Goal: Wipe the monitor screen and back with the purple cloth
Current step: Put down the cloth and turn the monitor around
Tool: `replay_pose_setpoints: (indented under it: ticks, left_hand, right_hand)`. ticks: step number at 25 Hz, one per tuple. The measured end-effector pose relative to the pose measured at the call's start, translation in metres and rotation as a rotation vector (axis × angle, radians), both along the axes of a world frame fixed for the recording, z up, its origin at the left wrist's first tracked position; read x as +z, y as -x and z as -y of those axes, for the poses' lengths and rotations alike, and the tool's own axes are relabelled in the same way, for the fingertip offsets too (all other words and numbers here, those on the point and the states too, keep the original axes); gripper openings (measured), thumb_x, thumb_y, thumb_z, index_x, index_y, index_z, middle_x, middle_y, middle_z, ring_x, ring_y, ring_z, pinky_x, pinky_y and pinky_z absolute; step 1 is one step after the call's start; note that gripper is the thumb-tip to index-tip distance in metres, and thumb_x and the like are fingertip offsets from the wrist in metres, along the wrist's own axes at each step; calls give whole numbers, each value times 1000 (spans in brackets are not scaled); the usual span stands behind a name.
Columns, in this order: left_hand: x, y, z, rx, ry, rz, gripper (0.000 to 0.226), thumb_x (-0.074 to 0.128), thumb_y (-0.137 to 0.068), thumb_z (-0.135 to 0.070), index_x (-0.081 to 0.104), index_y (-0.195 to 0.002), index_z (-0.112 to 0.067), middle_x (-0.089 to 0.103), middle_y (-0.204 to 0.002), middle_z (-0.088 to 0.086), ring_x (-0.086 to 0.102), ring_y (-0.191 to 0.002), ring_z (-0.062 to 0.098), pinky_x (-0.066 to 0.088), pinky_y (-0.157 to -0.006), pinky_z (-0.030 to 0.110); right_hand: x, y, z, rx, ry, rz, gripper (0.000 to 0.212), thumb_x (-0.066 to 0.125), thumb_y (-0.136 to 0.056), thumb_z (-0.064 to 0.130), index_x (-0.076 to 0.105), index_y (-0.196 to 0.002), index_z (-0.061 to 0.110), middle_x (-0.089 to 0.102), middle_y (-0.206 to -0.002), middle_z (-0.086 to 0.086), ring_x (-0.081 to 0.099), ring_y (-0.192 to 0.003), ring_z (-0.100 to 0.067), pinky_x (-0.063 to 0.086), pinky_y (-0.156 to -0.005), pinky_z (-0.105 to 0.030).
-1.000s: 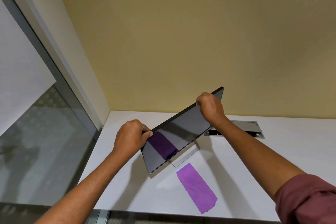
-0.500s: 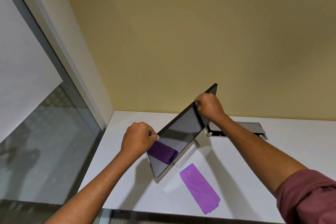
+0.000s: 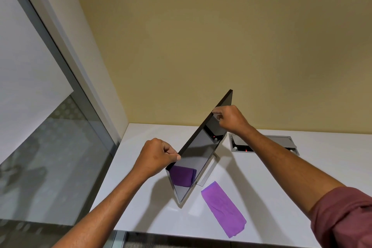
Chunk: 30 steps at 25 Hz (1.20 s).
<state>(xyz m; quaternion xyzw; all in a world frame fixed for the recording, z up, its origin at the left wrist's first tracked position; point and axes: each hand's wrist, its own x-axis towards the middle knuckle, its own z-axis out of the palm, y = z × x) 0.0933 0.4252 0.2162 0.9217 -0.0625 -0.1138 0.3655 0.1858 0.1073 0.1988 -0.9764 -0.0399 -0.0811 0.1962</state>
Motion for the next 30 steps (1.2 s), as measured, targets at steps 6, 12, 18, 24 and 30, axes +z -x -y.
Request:
replay_pose_setpoints:
  ticks: [6,12,18,24,30]
  left_hand:
    - [2,10,4,-42,0,-21,14,90,-83,-28,84,-74,-19,80,-76,-17,74,-72,-1,58,-65,20]
    - [1,15,8,-94,3,-66,23,89,-83,-26,79,-68,-13,75,-66,-15,57,-52,0,45,-54,18]
    - [-2,27,20,-86,12,-36,31,90,-83,-28,75,-68,-6,73,-65,-3,50,-49,3,40,-52,14]
    - [-6,42,37,-33,13,-15,43,90,-85,-28,65,-53,-15,63,-51,-18,58,-52,-8,42,-58,16]
    - [-5,45,46,-67,65,-41,40,91,-82,-28,66,-56,-12,60,-53,-13,52,-51,-1,40,-57,14]
  right_hand:
    - [2,-9,-9,29,-4,-41,33,43,-68,-16,58,-67,13,54,-60,-4,49,-58,-23,34,-57,-29]
    - [8,-21,-23,-2,-140,-104,60,49,-79,-17,79,-125,9,80,-108,-6,74,-101,-20,62,-91,-32]
    - [9,-26,-40,26,-204,-118,51,54,-89,-14,76,-131,6,78,-122,-12,73,-117,-20,54,-97,-25]
    - [6,-34,-48,59,-239,-139,42,60,-97,-7,74,-134,7,76,-130,-12,70,-123,-22,45,-98,-18]
    - [2,-42,-61,94,-274,-160,40,61,-99,-3,73,-136,9,74,-134,-12,68,-128,-24,50,-111,-30]
